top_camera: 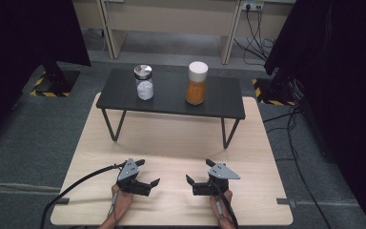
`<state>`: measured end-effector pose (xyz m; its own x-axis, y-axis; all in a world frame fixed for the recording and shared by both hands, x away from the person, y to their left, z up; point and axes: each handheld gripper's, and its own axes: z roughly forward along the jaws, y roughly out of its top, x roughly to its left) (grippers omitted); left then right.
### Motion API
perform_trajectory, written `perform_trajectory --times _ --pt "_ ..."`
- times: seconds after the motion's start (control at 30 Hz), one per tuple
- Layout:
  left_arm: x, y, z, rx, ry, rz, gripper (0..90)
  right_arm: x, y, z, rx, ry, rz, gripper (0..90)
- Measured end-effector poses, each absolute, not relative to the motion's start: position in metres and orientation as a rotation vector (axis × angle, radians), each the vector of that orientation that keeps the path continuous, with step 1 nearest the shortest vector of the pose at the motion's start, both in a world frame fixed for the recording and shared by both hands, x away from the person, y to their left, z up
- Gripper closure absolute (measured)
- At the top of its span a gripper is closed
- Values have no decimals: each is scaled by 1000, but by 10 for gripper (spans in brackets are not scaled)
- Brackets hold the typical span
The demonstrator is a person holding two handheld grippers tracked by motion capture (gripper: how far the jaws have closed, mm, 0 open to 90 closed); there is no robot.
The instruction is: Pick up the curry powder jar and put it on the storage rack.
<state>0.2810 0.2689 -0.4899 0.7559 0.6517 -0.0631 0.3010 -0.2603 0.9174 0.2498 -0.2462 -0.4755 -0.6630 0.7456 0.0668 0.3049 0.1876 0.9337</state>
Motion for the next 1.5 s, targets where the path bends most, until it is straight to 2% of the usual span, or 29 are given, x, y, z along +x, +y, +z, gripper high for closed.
perform_trajectory --times 0.43,1.5 --pt "281 269 -490 1856 734 401 13 250 -246 -490 994 2085 1467 11" --pt "281 269 -490 1856 735 397 10 254 -236 -483 935 2170 1377 10"
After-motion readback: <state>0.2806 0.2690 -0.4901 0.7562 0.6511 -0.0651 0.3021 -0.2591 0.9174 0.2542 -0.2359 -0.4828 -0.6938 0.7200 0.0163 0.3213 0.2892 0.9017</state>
